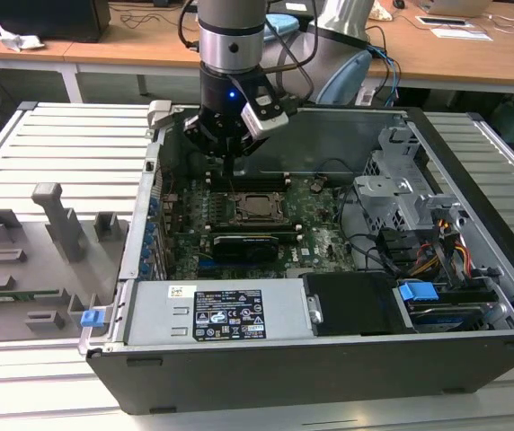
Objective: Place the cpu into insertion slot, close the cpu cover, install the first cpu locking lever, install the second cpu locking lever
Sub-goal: 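Install the first cpu locking lever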
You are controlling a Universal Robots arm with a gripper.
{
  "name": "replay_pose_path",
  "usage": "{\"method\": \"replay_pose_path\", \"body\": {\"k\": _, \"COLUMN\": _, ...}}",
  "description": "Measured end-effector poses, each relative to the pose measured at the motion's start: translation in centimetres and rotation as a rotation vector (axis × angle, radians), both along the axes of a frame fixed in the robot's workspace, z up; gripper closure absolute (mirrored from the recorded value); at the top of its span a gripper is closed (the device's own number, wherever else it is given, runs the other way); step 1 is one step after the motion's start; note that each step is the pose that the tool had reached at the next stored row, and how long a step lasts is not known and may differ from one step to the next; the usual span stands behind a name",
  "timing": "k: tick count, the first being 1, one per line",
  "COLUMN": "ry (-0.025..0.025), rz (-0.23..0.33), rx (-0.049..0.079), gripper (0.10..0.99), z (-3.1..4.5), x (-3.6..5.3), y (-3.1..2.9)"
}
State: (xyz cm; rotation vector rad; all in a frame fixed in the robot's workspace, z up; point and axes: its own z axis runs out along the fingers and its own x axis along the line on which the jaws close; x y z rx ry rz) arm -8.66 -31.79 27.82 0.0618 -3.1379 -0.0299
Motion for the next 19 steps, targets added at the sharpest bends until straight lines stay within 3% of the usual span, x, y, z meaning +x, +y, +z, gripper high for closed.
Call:
{"method": "replay_pose_path", "body": {"k": 4, "ry": -0.0003, "rz": 0.010, "rx": 0.000, "gripper": 0.980, "z": -0.31, "x": -0.67, "y": 0.24}}
{"method": "replay_pose_path", "body": {"k": 19, "ry": -0.0006, "rz": 0.019, "rx": 0.000, "gripper": 0.980, "z": -0.61, "x": -1.77, "y": 0.36}}
